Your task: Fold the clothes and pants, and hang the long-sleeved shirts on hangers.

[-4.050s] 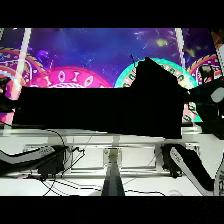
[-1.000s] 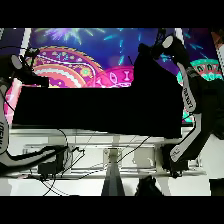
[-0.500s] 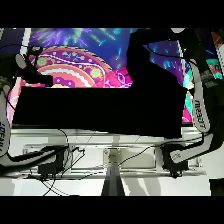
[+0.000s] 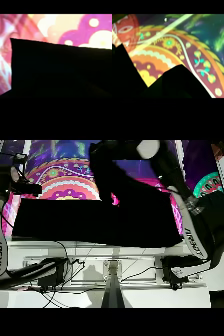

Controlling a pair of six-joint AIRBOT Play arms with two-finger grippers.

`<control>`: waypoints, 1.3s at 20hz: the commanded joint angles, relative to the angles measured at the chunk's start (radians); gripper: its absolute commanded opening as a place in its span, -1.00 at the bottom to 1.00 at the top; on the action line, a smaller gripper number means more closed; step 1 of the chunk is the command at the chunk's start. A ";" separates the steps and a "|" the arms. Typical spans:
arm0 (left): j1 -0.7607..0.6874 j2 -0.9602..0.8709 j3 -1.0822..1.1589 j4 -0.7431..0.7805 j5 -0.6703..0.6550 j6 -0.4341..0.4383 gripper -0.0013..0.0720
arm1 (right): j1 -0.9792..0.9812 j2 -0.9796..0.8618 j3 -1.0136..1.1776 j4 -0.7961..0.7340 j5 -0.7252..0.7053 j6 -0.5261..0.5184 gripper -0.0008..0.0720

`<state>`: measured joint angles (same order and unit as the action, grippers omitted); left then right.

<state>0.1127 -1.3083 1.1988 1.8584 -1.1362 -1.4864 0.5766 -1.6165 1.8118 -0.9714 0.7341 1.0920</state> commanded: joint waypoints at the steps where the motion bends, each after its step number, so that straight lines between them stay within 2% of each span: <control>1: 0.007 0.011 0.001 0.041 0.012 -0.021 0.40 | 0.092 -0.069 -0.003 -0.030 -0.271 0.024 -0.94; 4: 0.007 0.011 0.001 0.028 0.048 -0.021 0.40 | 0.095 -0.164 -0.003 -0.031 -0.361 0.024 -0.94; 6: 0.006 0.005 0.001 -0.064 0.067 -0.013 0.40 | 0.076 -0.227 -0.003 -0.029 -0.462 0.027 -0.94; 8: 0.006 -0.014 0.001 -0.219 0.068 0.072 0.41 | 0.045 -0.267 -0.003 -0.029 -0.559 0.087 -0.94; 11: 0.006 -0.057 0.000 -0.490 0.068 0.252 0.41 | -0.024 -0.283 -0.003 -0.027 -0.629 0.181 -0.94; 12: 0.006 -0.075 0.000 -0.584 0.068 0.298 0.42 | -0.051 -0.283 -0.003 -0.027 -0.625 0.179 -0.71; 13: 0.005 -0.097 0.000 -0.683 0.068 0.341 0.44 | -0.075 -0.283 -0.003 -0.029 -0.615 0.179 0.02; 14: 0.004 -0.121 0.000 -0.774 0.068 0.382 0.44 | -0.097 -0.283 -0.003 -0.031 -0.602 0.179 0.41; 16: -0.009 -0.177 0.000 -0.927 0.067 0.448 0.44 | -0.143 -0.280 -0.003 -0.030 -0.527 0.179 0.44; 18: -0.036 -0.227 0.000 -1.000 0.067 0.459 0.49 | -0.191 -0.278 -0.003 -0.032 -0.414 0.179 0.44; 20: -0.081 -0.272 0.000 -0.999 0.058 0.486 0.62 | -0.242 -0.277 -0.003 -0.032 -0.299 0.179 0.44; 23: -0.155 -0.327 0.000 -0.999 0.023 0.576 0.62 | -0.304 -0.276 -0.003 -0.031 -0.149 0.179 0.43; 26: -0.217 -0.358 0.001 -0.999 0.051 0.591 0.62 | -0.351 -0.275 -0.003 -0.032 -0.037 0.179 0.43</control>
<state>-0.0486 -1.6291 1.1992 0.8818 -1.0943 -0.9417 0.2749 -1.8931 1.8091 -1.0046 0.5529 1.2694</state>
